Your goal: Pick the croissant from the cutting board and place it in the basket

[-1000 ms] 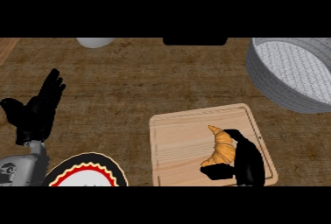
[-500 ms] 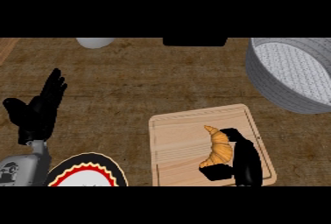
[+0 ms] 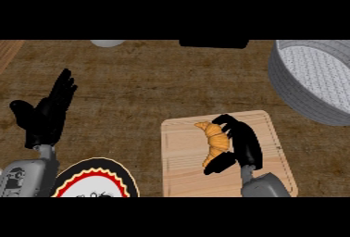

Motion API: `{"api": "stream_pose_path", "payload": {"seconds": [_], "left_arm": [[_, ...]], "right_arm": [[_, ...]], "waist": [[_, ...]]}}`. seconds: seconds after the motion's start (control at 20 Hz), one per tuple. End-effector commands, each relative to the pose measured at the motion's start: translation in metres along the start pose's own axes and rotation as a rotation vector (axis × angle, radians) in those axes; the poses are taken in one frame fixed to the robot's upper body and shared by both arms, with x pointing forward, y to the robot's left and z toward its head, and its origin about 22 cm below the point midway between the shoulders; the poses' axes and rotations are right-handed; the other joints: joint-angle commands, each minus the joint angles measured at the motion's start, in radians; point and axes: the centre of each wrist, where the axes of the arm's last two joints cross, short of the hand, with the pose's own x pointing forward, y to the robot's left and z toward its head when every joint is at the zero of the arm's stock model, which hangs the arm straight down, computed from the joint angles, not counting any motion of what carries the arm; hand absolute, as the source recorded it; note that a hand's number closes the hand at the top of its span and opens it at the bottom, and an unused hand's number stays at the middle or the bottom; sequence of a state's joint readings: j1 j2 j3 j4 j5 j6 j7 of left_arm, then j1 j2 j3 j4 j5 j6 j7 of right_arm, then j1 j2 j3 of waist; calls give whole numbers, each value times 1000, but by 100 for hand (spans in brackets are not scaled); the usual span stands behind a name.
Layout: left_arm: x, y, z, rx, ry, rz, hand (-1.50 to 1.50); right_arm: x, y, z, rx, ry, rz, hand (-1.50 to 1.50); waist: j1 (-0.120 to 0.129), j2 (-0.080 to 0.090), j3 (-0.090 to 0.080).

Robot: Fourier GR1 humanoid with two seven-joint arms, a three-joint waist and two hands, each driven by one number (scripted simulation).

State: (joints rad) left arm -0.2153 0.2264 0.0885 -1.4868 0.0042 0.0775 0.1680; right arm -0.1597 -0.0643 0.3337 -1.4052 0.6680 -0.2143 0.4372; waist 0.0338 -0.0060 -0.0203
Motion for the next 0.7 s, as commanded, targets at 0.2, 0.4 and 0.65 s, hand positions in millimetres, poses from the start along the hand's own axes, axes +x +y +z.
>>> {"api": "stream_pose_path", "payload": {"seconds": [0.2, 0.4, 0.65], "left_arm": [[-5, 0, 10, 14, 4, -7, 0], [-10, 3, 1, 47, 34, 5, 0], [-13, 19, 10, 49, 25, -1, 0]], "right_arm": [[43, 10, -17, -133, -244, -341, 150], [73, -6, -15, -213, -314, -390, 150], [100, -47, -1, -315, -290, -289, 150]], "waist": [[-4, 9, 23], [-30, 7, 20], [-36, 2, 20]]}}
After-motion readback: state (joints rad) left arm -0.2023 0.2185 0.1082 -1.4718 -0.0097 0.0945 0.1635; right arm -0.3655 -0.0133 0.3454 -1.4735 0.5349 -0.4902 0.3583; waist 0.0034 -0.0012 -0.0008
